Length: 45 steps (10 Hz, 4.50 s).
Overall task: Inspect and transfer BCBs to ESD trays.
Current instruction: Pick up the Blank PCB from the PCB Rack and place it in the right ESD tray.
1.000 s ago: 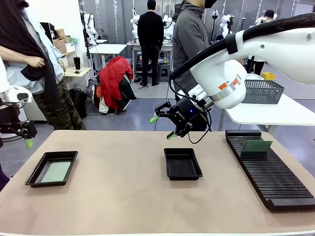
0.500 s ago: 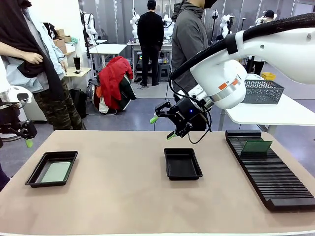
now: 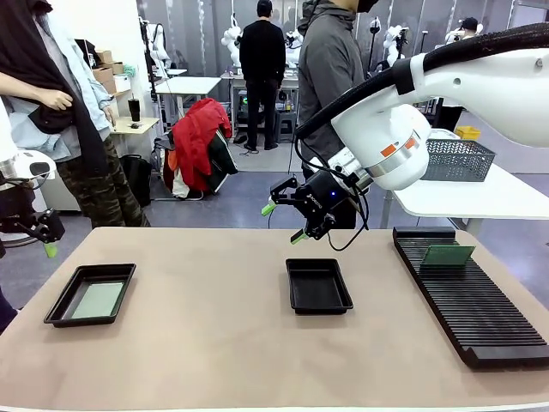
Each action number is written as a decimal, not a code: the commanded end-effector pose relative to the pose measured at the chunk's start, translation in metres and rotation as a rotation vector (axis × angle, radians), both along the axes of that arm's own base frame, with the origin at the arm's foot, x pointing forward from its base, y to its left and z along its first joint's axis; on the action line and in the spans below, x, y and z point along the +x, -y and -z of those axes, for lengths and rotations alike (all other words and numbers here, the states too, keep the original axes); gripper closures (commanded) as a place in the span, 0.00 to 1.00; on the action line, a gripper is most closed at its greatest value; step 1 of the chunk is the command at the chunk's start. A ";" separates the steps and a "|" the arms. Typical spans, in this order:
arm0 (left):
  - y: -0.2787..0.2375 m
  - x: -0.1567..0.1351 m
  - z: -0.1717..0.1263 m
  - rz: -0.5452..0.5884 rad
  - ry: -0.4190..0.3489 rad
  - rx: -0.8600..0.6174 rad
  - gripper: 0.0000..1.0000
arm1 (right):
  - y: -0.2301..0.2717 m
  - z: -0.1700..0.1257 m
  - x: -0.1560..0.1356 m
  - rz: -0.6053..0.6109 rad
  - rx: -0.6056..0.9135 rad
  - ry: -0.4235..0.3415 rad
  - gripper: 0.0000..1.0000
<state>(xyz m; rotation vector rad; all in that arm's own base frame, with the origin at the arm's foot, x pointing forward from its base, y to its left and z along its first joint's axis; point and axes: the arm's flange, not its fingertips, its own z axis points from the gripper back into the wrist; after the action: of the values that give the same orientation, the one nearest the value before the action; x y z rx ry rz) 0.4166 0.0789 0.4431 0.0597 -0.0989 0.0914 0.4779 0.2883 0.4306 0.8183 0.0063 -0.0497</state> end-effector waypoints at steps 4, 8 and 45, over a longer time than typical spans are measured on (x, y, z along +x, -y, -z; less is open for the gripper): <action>-0.001 0.001 0.001 -0.001 0.004 0.000 0.00 | -0.002 -0.001 0.000 0.005 -0.005 -0.001 0.00; -0.001 0.001 0.001 -0.001 0.004 0.000 0.00 | 0.016 -0.011 -0.008 -0.006 -0.017 0.039 0.00; -0.001 0.001 0.001 -0.001 0.004 0.000 0.00 | 0.362 -0.297 -0.066 -1.469 -0.614 0.747 0.00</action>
<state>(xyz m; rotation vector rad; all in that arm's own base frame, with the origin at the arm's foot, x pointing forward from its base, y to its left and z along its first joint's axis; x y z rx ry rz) 0.4168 0.0794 0.4432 0.0590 -0.0993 0.0923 0.4066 -0.0731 0.7421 0.0501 -0.0813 1.5441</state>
